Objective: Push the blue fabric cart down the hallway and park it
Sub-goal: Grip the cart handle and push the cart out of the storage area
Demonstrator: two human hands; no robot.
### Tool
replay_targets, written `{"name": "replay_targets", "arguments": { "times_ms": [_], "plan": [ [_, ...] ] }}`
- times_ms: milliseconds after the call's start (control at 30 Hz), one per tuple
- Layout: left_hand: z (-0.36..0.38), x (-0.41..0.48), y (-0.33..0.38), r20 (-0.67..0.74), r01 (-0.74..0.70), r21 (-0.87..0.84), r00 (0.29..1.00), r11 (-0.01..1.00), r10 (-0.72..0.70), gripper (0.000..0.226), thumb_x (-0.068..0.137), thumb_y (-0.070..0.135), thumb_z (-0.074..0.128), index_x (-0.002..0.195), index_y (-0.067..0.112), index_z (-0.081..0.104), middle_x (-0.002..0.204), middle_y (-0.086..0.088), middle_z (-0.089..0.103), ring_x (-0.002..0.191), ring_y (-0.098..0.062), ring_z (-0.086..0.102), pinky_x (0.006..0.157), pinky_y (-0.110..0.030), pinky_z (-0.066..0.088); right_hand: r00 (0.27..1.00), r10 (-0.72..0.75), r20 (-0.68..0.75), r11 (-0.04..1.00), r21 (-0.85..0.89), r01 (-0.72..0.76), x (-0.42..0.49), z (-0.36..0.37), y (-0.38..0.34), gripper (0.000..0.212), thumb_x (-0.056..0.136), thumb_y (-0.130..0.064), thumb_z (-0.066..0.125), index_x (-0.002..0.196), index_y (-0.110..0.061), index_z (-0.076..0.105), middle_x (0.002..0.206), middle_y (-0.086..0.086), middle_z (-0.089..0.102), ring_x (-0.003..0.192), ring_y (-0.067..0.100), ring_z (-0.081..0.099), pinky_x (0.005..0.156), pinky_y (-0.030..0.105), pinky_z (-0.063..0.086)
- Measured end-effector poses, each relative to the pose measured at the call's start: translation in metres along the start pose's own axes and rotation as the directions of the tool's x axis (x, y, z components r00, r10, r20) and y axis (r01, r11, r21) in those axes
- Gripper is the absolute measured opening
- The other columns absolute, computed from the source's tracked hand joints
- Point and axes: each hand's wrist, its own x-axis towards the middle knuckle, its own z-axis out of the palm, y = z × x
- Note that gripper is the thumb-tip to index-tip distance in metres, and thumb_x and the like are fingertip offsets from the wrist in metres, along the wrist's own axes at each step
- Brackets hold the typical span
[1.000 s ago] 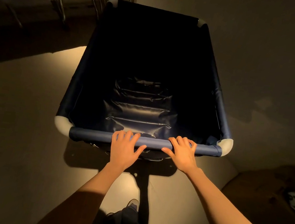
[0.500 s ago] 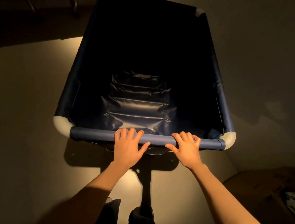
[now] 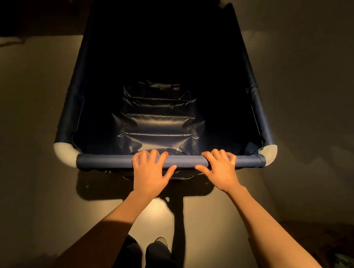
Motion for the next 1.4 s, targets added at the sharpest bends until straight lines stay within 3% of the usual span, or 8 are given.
{"name": "replay_targets", "arguments": {
  "times_ms": [233,433,533,833,1167,1400],
  "plan": [
    [0.006,-0.022,0.03,-0.022,0.084,-0.005,0.996,0.996,-0.084,0.044,0.088,0.052,0.047,0.117,0.02,0.055,0.111,-0.008,0.06,0.105,-0.03,0.051,0.093,-0.048,0.036,0.998,-0.054,0.025,0.997,-0.058,0.055,-0.003,-0.004,0.019,0.057,0.083,-0.068,0.038,0.118,-0.024,0.051,0.114,0.006,0.057,0.112,0.025,0.048,0.104,0.049,0.025],
    [0.008,-0.046,0.052,0.014,0.123,0.002,0.992,0.992,-0.123,0.044,0.091,0.048,0.045,0.124,0.02,0.051,0.113,-0.008,0.058,0.106,-0.03,0.049,0.095,-0.047,0.034,0.997,-0.07,0.013,0.991,-0.115,0.071,-0.018,-0.008,0.023,0.089,0.066,-0.087,0.008,0.111,-0.025,0.053,0.108,0.007,0.057,0.107,0.026,0.049,0.101,0.049,0.027],
    [0.004,-0.061,0.063,0.006,0.109,0.034,0.994,0.993,-0.109,0.041,0.091,0.043,0.05,0.124,0.018,0.053,0.112,-0.008,0.061,0.104,-0.031,0.053,0.094,-0.049,0.038,0.997,-0.076,0.01,0.988,-0.137,0.077,-0.031,-0.008,0.027,0.091,0.066,-0.088,0.004,0.109,-0.026,0.053,0.105,0.007,0.057,0.105,0.027,0.049,0.099,0.049,0.028],
    [-0.003,-0.123,0.079,0.109,-0.024,0.132,0.994,0.991,0.01,0.043,0.095,0.04,0.041,0.134,0.021,0.043,0.12,-0.006,0.059,0.108,-0.028,0.053,0.091,-0.044,0.042,0.996,-0.084,-0.032,0.988,-0.129,0.08,-0.099,0.0,0.037,0.086,0.071,-0.086,0.01,0.104,-0.023,0.057,0.098,0.008,0.06,0.098,0.029,0.054,0.095,0.05,0.034],
    [-0.009,-0.194,0.078,0.236,-0.308,0.122,0.932,0.943,0.274,0.046,0.097,0.042,0.036,0.138,0.022,0.034,0.122,-0.004,0.058,0.103,-0.027,0.052,0.085,-0.04,0.039,0.997,-0.025,-0.073,0.991,-0.134,0.015,-0.207,0.011,0.028,0.088,0.072,-0.085,0.008,0.101,-0.019,0.059,0.094,0.01,0.06,0.095,0.03,0.054,0.094,0.048,0.033],
    [-0.015,-0.231,0.07,0.33,-0.45,0.1,0.856,0.887,0.397,0.052,0.097,0.05,0.027,0.145,0.031,0.021,0.13,-0.002,0.05,0.115,-0.023,0.044,0.098,-0.038,0.03,0.994,0.045,-0.098,0.992,-0.112,-0.056,-0.27,0.033,0.02,0.073,0.074,-0.084,0.015,0.101,-0.028,0.054,0.091,0.002,0.052,0.095,0.023,0.05,0.096,0.045,0.029]
  ]
}}
